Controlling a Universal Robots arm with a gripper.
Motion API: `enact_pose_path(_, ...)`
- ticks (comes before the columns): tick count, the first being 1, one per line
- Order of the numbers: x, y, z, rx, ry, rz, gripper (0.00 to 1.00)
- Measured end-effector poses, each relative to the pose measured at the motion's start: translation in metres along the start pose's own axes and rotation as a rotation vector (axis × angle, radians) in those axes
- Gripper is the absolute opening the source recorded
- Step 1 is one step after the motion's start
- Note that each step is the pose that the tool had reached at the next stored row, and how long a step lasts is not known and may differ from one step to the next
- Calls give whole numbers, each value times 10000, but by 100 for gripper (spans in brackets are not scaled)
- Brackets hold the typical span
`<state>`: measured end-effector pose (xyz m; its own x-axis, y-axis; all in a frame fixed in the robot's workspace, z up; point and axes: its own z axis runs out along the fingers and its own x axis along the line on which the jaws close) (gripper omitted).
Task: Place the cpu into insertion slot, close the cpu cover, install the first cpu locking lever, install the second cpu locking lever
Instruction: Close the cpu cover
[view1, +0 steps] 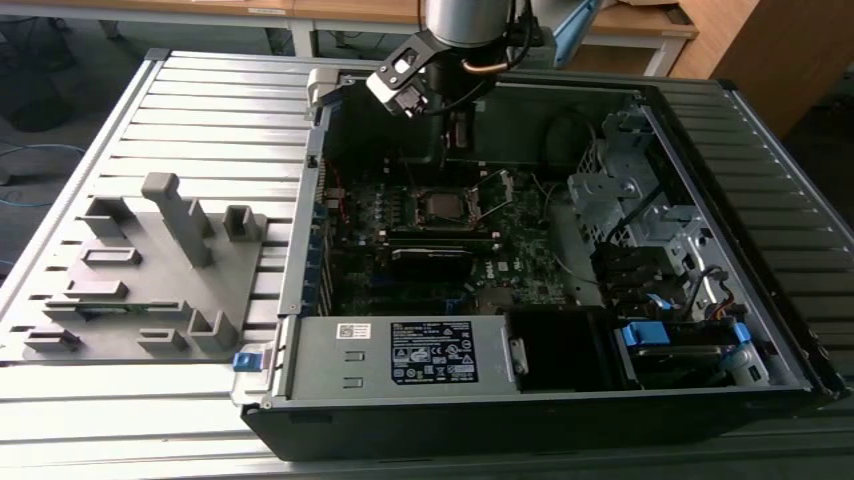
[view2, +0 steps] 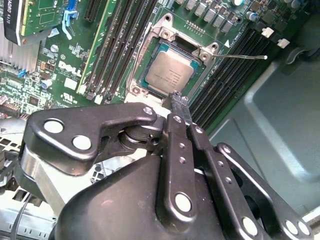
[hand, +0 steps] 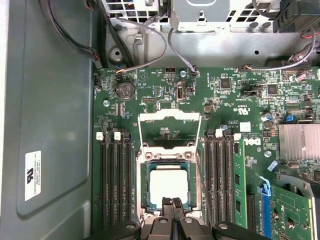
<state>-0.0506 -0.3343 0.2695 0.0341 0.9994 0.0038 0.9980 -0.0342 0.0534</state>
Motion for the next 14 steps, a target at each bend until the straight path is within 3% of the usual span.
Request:
enact_pose_path(7,0,0,-3,1,0,-35,10)
enact_pose_path(14,0,0,-3,3,17,-363,10)
